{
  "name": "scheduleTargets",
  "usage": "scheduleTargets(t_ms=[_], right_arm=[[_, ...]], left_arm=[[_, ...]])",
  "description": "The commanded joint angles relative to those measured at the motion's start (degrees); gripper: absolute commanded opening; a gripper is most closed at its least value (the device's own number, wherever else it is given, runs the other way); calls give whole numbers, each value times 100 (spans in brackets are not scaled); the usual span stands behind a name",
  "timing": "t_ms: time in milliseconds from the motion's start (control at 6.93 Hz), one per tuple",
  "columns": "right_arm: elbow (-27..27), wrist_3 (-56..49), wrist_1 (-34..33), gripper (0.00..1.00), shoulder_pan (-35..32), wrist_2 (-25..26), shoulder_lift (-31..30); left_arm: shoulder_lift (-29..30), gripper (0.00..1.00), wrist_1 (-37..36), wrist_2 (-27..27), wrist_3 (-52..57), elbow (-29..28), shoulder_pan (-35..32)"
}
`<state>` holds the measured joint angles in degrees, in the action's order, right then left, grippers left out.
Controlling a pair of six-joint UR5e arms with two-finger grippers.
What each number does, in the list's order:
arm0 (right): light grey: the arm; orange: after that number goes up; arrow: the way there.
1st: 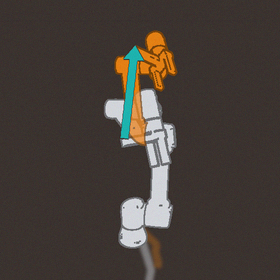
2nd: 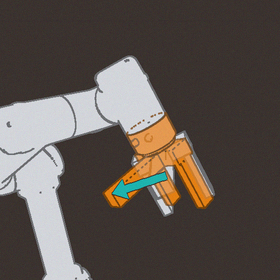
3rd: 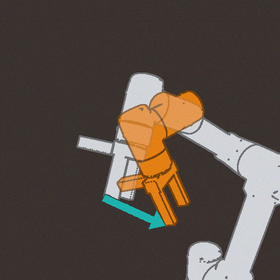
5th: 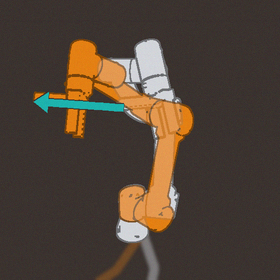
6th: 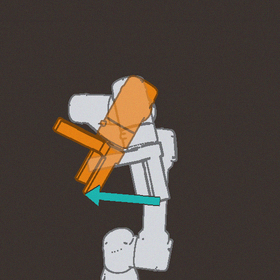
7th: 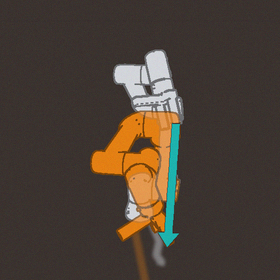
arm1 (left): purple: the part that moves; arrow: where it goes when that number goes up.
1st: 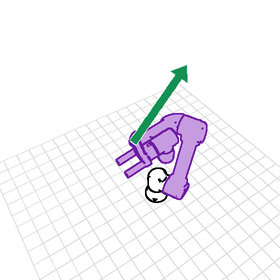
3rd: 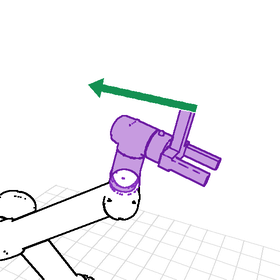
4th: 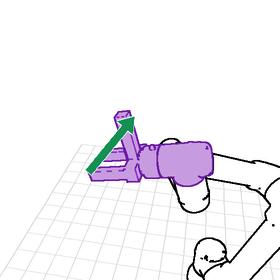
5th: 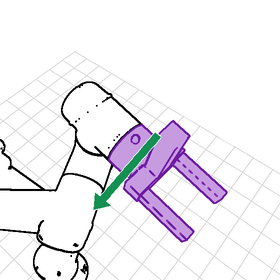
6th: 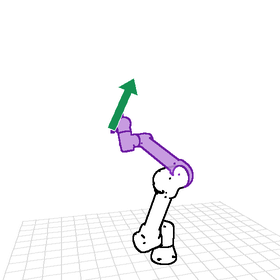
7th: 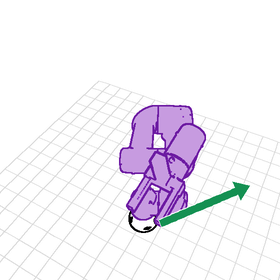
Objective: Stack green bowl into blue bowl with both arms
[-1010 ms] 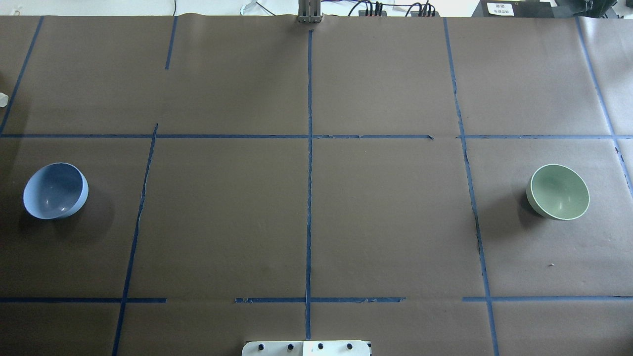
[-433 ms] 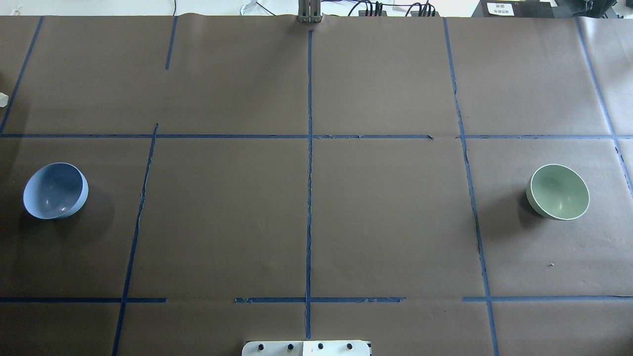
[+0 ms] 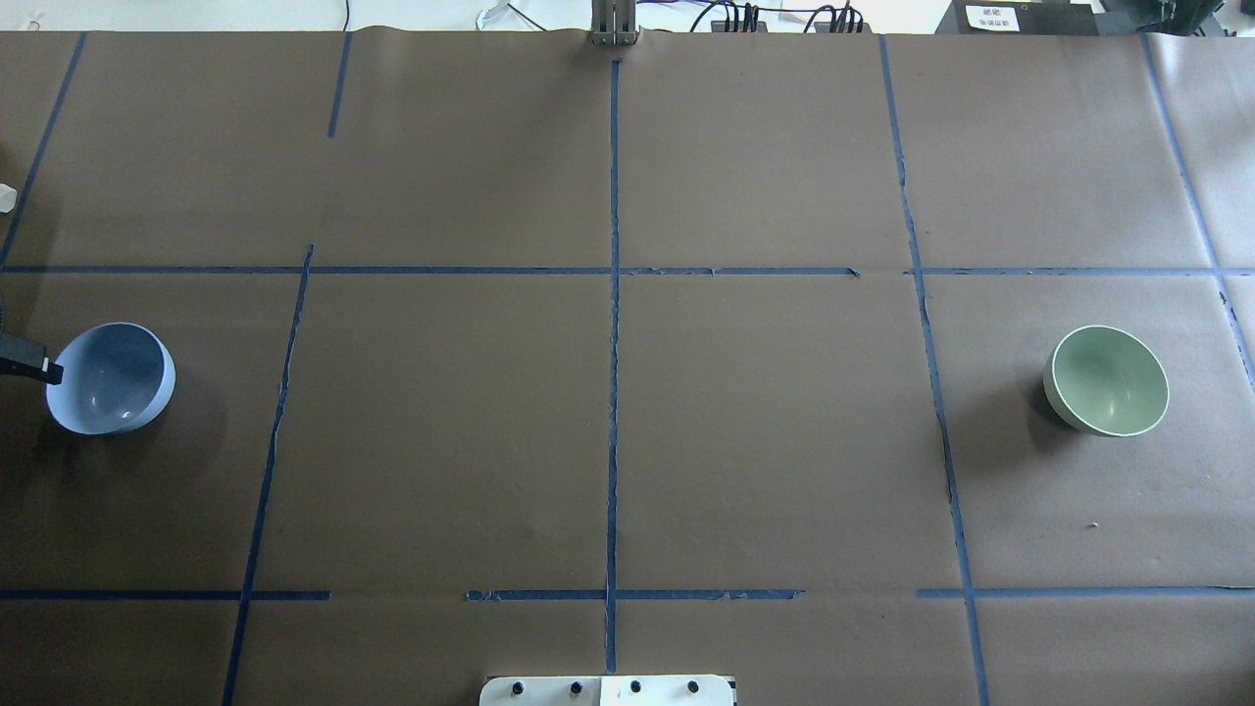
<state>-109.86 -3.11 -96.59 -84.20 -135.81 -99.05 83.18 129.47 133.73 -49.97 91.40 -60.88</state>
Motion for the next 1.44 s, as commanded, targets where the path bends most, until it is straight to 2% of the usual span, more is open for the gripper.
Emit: scheduleTargets(t_ms=[0,144,433,577,722,866,1010,1299], right_arm=[[8,3,0,100,0,2,0],[8,3,0,100,0,2,0],[8,3,0,100,0,-7,0],[8,3,0,100,0,-15,0],[-1,3,0,100,0,-68,0],[-9,3,0,100,0,-68,0],[-10,3,0,100,0,-94,0],[-10,3,0,100,9,-112,0]], left_arm=[[295,9,17,4,-21,-412,137],[347,0,17,4,-39,-413,137],[418,0,26,21,-161,-369,137],[610,0,26,30,-632,-195,137],[1073,0,8,4,-1524,207,451],[1704,0,-35,-40,-2342,429,1080],[2493,0,-158,-214,-3020,344,1539],[3883,0,-1461,-1535,-3449,247,2655]])
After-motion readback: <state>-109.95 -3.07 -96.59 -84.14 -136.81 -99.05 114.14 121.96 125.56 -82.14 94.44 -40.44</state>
